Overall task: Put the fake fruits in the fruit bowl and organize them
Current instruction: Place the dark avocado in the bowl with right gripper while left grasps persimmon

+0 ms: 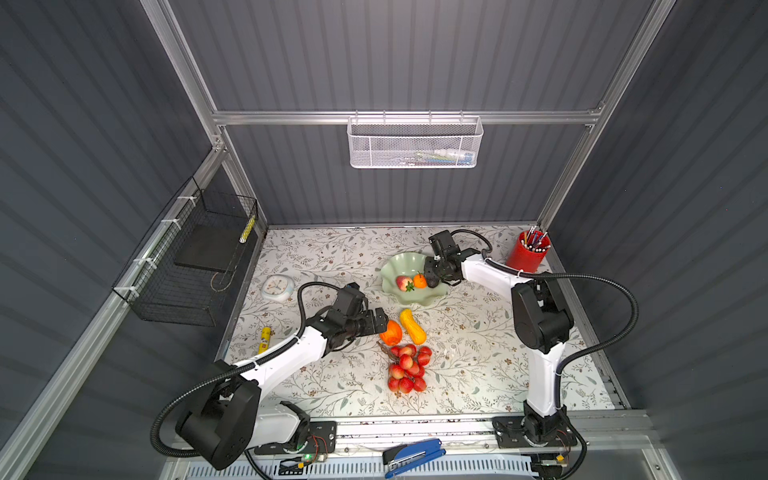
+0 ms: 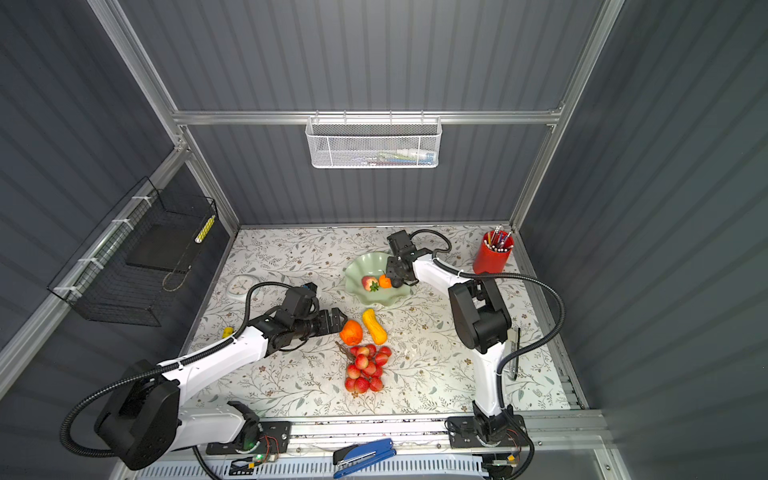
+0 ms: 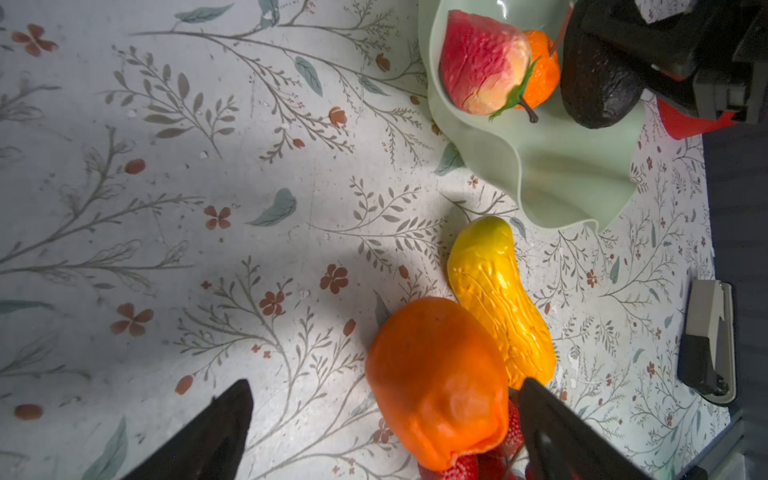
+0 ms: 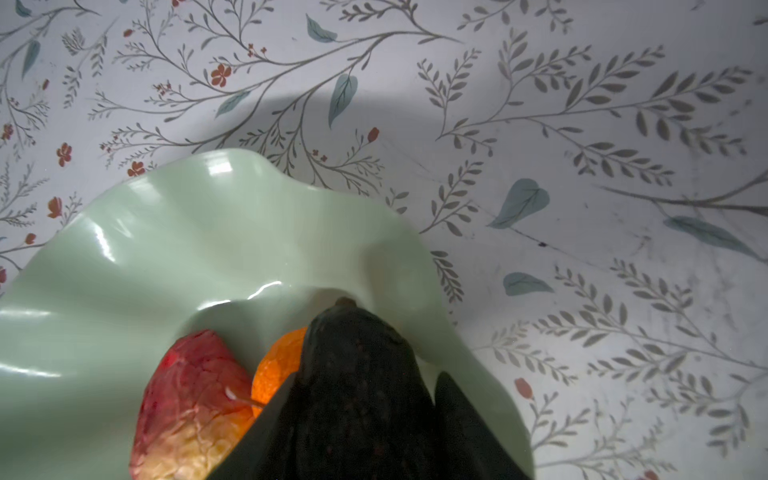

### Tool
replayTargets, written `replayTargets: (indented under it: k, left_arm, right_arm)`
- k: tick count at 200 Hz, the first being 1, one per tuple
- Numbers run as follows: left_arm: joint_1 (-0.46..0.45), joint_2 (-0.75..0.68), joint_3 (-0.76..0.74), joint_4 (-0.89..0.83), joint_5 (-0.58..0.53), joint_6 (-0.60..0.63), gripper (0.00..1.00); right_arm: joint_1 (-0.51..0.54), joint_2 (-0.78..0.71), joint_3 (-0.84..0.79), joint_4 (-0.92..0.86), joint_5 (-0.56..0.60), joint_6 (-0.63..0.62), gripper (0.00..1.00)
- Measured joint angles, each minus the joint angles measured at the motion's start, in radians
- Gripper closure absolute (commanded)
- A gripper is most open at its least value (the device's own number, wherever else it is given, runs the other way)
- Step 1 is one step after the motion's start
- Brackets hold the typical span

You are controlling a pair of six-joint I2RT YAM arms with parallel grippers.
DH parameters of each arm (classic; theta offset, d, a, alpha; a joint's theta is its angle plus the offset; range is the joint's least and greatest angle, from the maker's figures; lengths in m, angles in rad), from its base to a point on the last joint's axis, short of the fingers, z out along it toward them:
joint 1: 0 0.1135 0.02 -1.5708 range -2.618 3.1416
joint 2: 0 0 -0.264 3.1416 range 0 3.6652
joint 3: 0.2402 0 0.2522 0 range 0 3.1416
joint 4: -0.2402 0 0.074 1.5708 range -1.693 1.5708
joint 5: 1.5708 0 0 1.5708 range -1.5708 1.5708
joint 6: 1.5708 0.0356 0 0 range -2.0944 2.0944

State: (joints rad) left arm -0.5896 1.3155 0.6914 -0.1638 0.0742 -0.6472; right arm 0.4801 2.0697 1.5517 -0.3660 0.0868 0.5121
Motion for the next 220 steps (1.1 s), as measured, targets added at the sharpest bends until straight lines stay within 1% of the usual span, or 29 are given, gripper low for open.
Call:
replayTargets:
  k: [27,57,91,111,130,138,152,168,177,190,199,220]
  left_arm:
    - [-0.001,0.047,0.012,0.021,0.036,0.007,0.00]
    - [-0.006,0.087,0.039,0.034,0.068,0.019,0.00]
    - [-0.018,0.132,0.074,0.049,0.101,0.036,0.00]
    - [-0.029,0.162,0.087,0.054,0.117,0.042,0.01]
    - [-0.038,0.209,0.107,0.050,0.134,0.050,0.01]
    - [-0.041,0.233,0.119,0.045,0.140,0.054,0.04]
    - [-0.049,0.273,0.140,0.033,0.149,0.063,0.12]
    - [-0.058,0.299,0.151,0.020,0.155,0.072,0.24]
    - [-0.058,0.301,0.153,0.014,0.156,0.080,0.29]
    - [-0.060,0.298,0.153,0.002,0.152,0.086,0.39]
    - [-0.060,0.291,0.153,-0.010,0.145,0.092,0.40]
    - [-0.060,0.237,0.153,-0.060,0.105,0.103,0.39]
  right_arm:
    - [0.000,-0.005,0.023,-0.005,-0.011,-0.011,0.28]
    - [-0.005,-0.070,0.031,-0.011,-0.014,-0.023,0.20]
    - [-0.013,-0.240,0.004,0.007,-0.009,-0.020,0.14]
    - [-0.017,-0.354,-0.063,0.030,-0.002,-0.012,0.12]
    - [-0.021,-0.426,-0.140,0.042,0.008,0.000,0.10]
    - [-0.023,-0.444,-0.167,0.043,0.010,0.003,0.10]
    - [-0.031,-0.465,-0.211,0.042,0.017,0.005,0.09]
    - [-0.046,-0.480,-0.245,0.037,0.026,0.007,0.08]
    - [-0.055,-0.488,-0.255,0.034,0.031,0.007,0.08]
    - [-0.063,-0.498,-0.258,0.028,0.039,0.007,0.07]
    - [-0.068,-0.507,-0.258,0.029,0.045,0.007,0.06]
    - [-0.069,-0.521,-0.258,0.030,0.051,0.007,0.06]
